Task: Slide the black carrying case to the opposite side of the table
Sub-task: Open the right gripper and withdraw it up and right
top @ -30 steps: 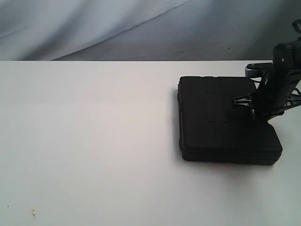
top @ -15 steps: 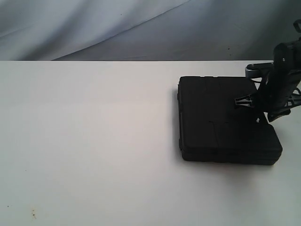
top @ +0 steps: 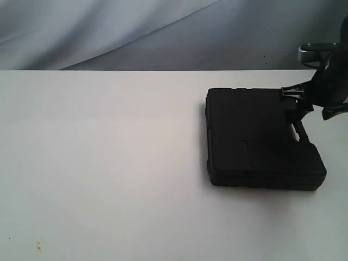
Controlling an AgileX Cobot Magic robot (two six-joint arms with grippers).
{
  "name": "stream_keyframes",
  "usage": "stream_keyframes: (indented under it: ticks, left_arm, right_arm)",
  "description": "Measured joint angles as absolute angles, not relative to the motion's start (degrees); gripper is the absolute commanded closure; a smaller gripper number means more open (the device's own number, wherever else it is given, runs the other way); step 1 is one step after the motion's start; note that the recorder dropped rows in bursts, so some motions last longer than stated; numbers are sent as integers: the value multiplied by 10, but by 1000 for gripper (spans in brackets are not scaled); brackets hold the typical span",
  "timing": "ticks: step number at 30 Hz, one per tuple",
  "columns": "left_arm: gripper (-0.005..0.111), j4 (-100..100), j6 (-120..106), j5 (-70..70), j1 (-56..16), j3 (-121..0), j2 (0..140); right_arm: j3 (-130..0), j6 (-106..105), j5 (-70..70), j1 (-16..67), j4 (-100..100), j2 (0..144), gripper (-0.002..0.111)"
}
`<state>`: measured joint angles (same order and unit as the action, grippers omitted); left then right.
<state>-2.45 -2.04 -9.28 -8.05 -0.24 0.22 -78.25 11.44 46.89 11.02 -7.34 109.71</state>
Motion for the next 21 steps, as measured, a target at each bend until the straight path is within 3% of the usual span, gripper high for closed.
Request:
stream_keyframes:
  ticks: [7, 21]
  left_arm:
    - [107, -25, -20, -93, -80, -2, 2]
    - [107, -25, -20, -93, -80, -2, 2]
  right_arm:
    - [-764, 98, 511, 110, -43, 1014, 58]
    - [-533, 31, 431, 110, 52, 820, 59]
